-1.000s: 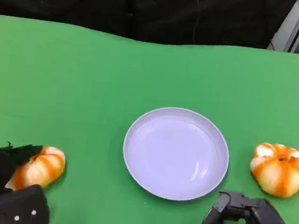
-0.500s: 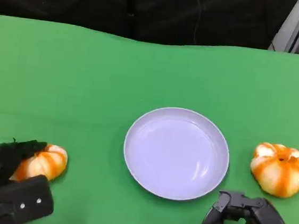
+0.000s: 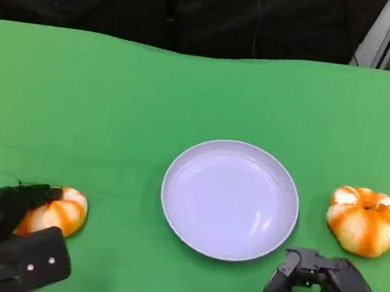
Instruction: Grasp the bread from the table and place it into the plate.
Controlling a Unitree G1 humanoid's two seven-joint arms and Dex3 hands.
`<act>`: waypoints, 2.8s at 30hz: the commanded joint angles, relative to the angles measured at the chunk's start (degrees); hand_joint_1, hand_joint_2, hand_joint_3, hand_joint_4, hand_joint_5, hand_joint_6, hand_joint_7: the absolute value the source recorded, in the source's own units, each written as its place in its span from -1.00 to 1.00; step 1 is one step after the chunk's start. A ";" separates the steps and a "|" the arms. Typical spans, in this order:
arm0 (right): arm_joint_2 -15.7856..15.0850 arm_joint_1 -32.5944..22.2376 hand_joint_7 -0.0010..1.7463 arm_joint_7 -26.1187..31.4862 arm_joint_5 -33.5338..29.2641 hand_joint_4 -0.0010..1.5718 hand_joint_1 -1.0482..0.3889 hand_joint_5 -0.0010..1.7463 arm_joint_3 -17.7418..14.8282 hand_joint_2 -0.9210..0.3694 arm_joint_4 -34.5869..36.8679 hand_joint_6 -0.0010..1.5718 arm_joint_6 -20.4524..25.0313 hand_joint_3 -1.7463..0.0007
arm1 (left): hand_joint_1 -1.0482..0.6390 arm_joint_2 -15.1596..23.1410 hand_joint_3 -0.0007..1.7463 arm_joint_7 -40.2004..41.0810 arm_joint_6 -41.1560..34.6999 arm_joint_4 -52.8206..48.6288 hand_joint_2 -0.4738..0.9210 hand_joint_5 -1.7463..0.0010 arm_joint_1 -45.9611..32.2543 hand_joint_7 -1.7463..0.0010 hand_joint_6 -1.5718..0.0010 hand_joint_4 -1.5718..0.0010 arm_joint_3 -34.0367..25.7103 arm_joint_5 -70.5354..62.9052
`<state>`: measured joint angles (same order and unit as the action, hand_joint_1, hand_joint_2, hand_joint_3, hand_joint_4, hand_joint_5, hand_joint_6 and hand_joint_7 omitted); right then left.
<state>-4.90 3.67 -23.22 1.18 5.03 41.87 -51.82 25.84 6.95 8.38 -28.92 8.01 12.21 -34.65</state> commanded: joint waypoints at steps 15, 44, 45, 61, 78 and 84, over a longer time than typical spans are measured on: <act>-0.46 -0.06 0.35 0.84 -0.01 0.05 0.30 0.69 -0.38 -0.53 -0.12 0.09 -0.27 -0.10 | 0.12 -2.76 -0.99 11.56 5.37 0.77 0.91 -1.00 -2.68 -1.00 0.34 0.16 -1.78 3.02; 0.02 0.75 0.36 1.58 -0.56 0.04 0.28 0.69 -0.03 -0.51 1.14 0.08 -0.78 -0.11 | 0.18 -7.28 -1.00 7.80 6.38 27.12 0.86 -1.00 -5.65 -1.00 0.41 0.21 -0.24 -0.67; 0.01 0.76 0.36 1.60 -0.57 0.04 0.28 0.69 -0.02 -0.51 1.16 0.08 -0.79 -0.11 | 0.18 -7.36 -1.00 7.74 6.42 27.09 0.86 -1.00 -5.64 -1.00 0.41 0.21 -0.31 -0.72; 0.31 0.34 0.39 2.67 -1.62 0.02 0.25 0.71 0.54 -0.51 0.72 0.06 -0.63 -0.12 | 0.14 -13.09 -0.99 6.23 9.98 13.27 0.88 -1.00 7.17 -0.96 0.41 0.26 6.23 -1.60; 0.47 -0.46 0.38 4.51 -3.13 0.04 0.27 0.68 1.24 -0.50 -0.82 0.08 -0.12 -0.13 | 0.17 -16.95 -1.00 5.28 14.86 -2.38 0.89 -1.00 16.65 -0.91 0.38 0.26 10.35 -0.60; 0.34 -0.51 0.37 4.55 -2.94 0.03 0.24 0.68 1.64 -0.49 -1.04 0.07 -0.01 -0.14 | 0.16 -17.27 -1.00 5.10 15.52 -6.41 0.88 -1.00 19.51 -0.97 0.41 0.26 11.85 -1.30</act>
<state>-4.06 3.66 -19.06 -1.48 6.79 41.50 -52.26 8.45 12.31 23.25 -33.83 25.62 23.63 -35.76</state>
